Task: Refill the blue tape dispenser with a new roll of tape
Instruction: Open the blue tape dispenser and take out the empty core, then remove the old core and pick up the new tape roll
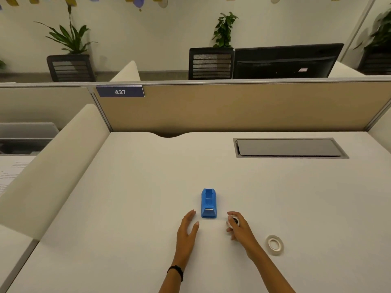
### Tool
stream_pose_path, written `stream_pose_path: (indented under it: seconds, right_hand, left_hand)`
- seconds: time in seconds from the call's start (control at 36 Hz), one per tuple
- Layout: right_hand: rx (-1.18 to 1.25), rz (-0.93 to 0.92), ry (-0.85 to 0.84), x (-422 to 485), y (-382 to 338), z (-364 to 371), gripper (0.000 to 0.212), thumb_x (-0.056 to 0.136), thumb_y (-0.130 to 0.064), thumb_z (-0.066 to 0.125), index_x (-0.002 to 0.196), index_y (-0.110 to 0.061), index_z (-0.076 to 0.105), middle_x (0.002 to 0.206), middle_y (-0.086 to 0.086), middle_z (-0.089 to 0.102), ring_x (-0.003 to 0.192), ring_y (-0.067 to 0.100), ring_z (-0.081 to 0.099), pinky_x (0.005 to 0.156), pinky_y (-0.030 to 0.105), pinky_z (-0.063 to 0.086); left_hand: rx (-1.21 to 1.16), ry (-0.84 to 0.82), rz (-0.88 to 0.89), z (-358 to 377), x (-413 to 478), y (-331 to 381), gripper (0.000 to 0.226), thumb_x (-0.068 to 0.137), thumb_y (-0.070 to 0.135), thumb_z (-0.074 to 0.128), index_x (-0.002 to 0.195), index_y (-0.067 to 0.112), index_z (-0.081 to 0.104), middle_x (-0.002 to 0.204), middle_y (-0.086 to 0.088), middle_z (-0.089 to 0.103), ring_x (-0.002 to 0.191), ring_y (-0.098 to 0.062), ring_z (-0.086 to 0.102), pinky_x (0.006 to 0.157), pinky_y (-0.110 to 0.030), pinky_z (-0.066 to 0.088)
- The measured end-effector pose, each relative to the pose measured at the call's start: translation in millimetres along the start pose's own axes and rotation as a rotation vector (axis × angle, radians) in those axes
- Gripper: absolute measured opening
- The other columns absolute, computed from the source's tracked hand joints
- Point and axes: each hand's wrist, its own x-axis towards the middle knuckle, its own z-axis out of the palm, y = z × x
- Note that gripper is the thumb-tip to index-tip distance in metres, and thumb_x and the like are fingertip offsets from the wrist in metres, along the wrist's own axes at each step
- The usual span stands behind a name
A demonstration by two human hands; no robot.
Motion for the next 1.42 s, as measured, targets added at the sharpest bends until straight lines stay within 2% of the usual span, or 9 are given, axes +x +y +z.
stream_pose_path:
  seconds: [0.11,0.25,0.36,0.47,0.64,0.83,0.94,1.14,1.42]
  right_hand:
    - [0.033,0.013,-0.057,-12.7,-3.9,6.4,0.022,0.098,-0.025,0.035,0.117,-0.017,0.044,0.096,0.009,0.064,0.071,0.014,0.059,0.053,0.018,0.047]
    - [-0.041,-0.023,-0.075,-26.8,-9.0,17.6,0.022,0.095,-0.032,0.043,0.104,-0.014,0.050,0.092,-0.004,0.067,0.071,0.010,0.060,0.056,0.014,0.048]
    - [-0.039,-0.071,-0.095,-36.4,-12.3,22.2,0.024,0.090,-0.030,0.054,0.100,-0.009,0.058,0.094,0.006,0.068,0.076,0.013,0.066,0.065,0.022,0.055]
    - [-0.029,-0.127,-0.152,-45.8,-12.7,24.4,0.026,0.090,-0.025,0.056,0.106,-0.005,0.060,0.104,0.015,0.068,0.093,0.024,0.067,0.086,0.038,0.057]
    - [-0.016,-0.102,-0.130,-53.0,-11.2,25.1,0.027,0.090,-0.027,0.054,0.108,-0.007,0.054,0.109,0.017,0.065,0.099,0.027,0.066,0.092,0.040,0.054]
    - [-0.025,-0.085,-0.081,-50.0,-3.4,23.4,0.026,0.085,-0.025,0.063,0.102,-0.006,0.061,0.102,0.012,0.067,0.096,0.026,0.064,0.087,0.034,0.055]
    - [0.040,-0.059,-0.109,-50.8,1.0,23.1,0.020,0.087,-0.027,0.061,0.096,-0.010,0.065,0.096,0.007,0.070,0.090,0.017,0.067,0.070,0.020,0.055]
    - [0.066,-0.043,-0.145,-50.1,8.3,26.0,0.023,0.087,-0.032,0.058,0.098,-0.014,0.068,0.097,0.006,0.072,0.092,0.017,0.068,0.084,0.030,0.056]
    - [0.092,-0.025,-0.174,-51.0,12.5,27.0,0.021,0.091,-0.026,0.053,0.098,-0.014,0.069,0.100,0.010,0.072,0.095,0.021,0.067,0.085,0.028,0.054]
  left_hand:
    - [0.007,0.052,-0.042,9.6,-19.3,-4.7,0.039,0.094,0.017,0.051,0.132,0.024,0.044,0.141,0.004,0.045,0.125,-0.007,0.041,0.107,-0.021,0.026]
    - [-0.060,0.145,-0.105,22.0,-35.2,1.4,0.034,0.096,0.015,0.047,0.130,0.020,0.047,0.139,0.001,0.048,0.131,-0.017,0.039,0.118,-0.035,0.020]
    - [-0.181,0.141,-0.062,30.6,-50.7,11.2,0.026,0.098,0.016,0.041,0.117,0.030,0.052,0.123,0.005,0.059,0.114,-0.010,0.054,0.100,-0.024,0.039]
    - [-0.223,0.006,-0.068,39.5,-56.9,16.5,0.029,0.099,0.026,0.038,0.124,0.029,0.051,0.117,0.013,0.059,0.106,-0.005,0.059,0.083,-0.013,0.050]
    - [-0.259,0.019,-0.096,40.7,-59.7,22.7,0.024,0.097,0.026,0.043,0.110,0.023,0.063,0.095,0.011,0.069,0.087,-0.004,0.068,0.067,-0.013,0.053]
    - [-0.335,0.014,-0.101,35.7,-63.6,26.3,0.022,0.096,0.022,0.046,0.099,0.019,0.068,0.096,-0.002,0.072,0.091,-0.015,0.068,0.070,-0.019,0.056]
    - [-0.349,0.037,-0.105,34.0,-63.0,24.3,0.020,0.094,0.018,0.052,0.096,0.012,0.070,0.094,-0.010,0.073,0.089,-0.021,0.069,0.073,-0.025,0.057]
    - [-0.318,0.099,-0.125,34.2,-62.2,22.3,0.017,0.092,0.016,0.056,0.086,0.015,0.072,0.082,-0.009,0.073,0.079,-0.021,0.069,0.059,-0.017,0.055]
    - [-0.328,0.127,-0.171,35.5,-60.3,14.3,0.020,0.092,0.014,0.056,0.095,0.001,0.071,0.089,-0.017,0.071,0.085,-0.027,0.067,0.074,-0.031,0.058]
